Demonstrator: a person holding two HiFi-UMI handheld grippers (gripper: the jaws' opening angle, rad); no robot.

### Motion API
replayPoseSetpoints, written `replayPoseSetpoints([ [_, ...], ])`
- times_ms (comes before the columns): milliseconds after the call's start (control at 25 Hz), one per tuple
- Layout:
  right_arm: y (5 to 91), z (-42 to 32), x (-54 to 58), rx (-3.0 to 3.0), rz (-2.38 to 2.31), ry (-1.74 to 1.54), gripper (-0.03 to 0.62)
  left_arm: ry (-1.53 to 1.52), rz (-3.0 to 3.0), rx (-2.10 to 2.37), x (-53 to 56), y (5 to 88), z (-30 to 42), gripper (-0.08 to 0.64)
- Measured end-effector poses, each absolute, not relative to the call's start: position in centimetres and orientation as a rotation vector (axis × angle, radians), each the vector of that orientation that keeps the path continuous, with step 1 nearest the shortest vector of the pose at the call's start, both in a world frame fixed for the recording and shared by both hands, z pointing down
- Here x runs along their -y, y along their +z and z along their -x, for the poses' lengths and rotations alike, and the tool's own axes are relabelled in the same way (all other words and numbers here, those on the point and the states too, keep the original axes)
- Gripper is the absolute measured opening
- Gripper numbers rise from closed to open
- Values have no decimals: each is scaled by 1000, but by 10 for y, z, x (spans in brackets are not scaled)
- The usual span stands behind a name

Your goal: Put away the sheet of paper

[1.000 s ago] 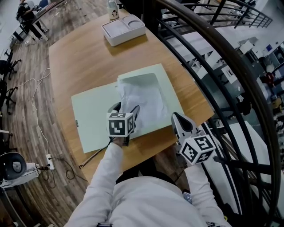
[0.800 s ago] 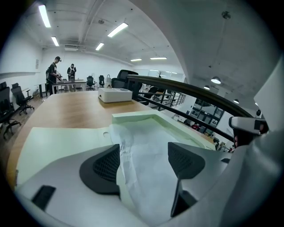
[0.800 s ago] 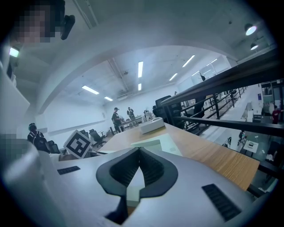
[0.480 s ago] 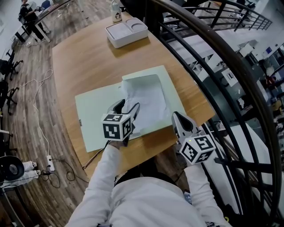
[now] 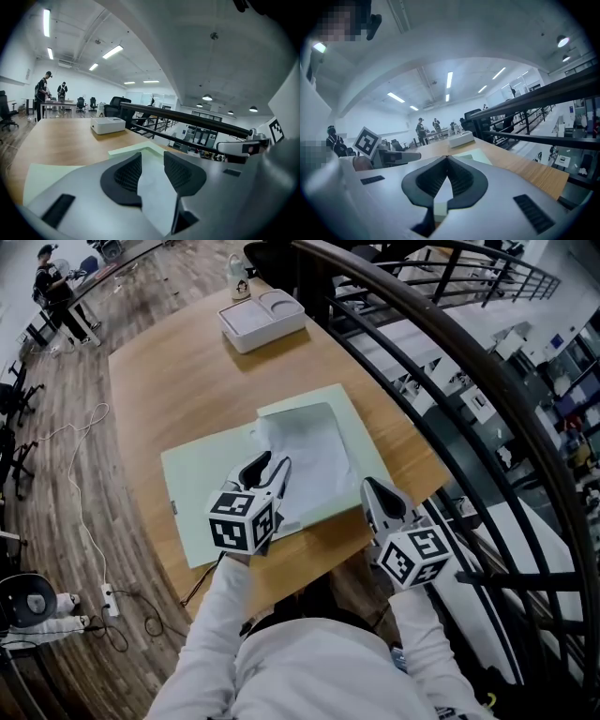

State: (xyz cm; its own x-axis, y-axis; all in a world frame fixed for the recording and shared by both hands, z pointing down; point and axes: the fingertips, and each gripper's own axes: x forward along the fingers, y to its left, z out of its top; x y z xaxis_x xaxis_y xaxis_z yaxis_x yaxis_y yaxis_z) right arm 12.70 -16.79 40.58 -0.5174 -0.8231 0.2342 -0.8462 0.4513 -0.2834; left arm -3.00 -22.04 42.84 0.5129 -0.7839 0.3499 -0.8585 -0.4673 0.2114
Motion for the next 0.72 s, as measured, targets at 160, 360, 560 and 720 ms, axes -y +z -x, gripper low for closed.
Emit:
replayPoseSetpoints([
  [160,402,-123,163,2619,-1534,542,28,279,-2460,1382,212,411,36,120],
  [360,397,-120,158,2612,-1560,503,27,268,-2528,1414,201,391,43,64],
  [560,394,-116,151,2606,-1587,463,27,202,-2564,1408,189,381,51,18],
  [720,388,-114,147,2607,-1613,425,26,176,-2576,1402,183,377,58,17],
])
